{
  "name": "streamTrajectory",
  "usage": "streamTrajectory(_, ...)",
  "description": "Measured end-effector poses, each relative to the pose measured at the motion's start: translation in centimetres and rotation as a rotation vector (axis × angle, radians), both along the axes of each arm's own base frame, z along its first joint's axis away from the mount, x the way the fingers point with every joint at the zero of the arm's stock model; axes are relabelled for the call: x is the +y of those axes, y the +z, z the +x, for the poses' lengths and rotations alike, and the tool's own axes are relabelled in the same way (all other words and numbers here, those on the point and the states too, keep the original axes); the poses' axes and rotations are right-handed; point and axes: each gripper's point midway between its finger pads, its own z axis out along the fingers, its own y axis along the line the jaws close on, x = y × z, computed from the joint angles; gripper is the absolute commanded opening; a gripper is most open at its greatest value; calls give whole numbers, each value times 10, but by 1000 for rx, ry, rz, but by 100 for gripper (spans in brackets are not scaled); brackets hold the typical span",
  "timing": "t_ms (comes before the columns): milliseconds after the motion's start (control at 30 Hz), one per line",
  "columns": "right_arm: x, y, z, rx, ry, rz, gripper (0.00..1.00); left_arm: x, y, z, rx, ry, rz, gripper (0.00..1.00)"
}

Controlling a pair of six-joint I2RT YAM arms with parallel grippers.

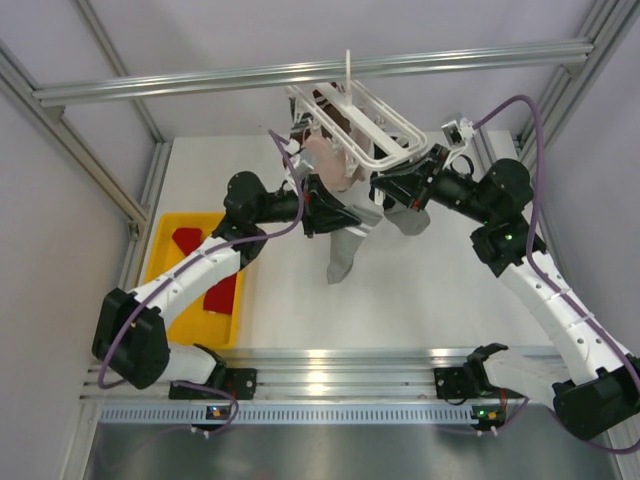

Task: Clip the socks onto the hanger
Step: Clamp the sock onto the hanger.

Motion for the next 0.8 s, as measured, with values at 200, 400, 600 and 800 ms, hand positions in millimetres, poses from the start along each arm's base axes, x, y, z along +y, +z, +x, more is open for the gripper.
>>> streamTrajectory(200,2,7,-5,-19,30,20,0,-3,15,-4,29,-59,-74,0)
streamTrajectory(400,4,11,-7,-21,50,37,0,-3,21,-1,68,-85,-126,0)
streamTrajectory(600,5,13,-9,-21,64,49,0,-2,27,-2,64,-95,-151,0)
streamTrajectory(800,5,14,-9,-24,69,55,0,-2,29,-3,62,-102,-164,0)
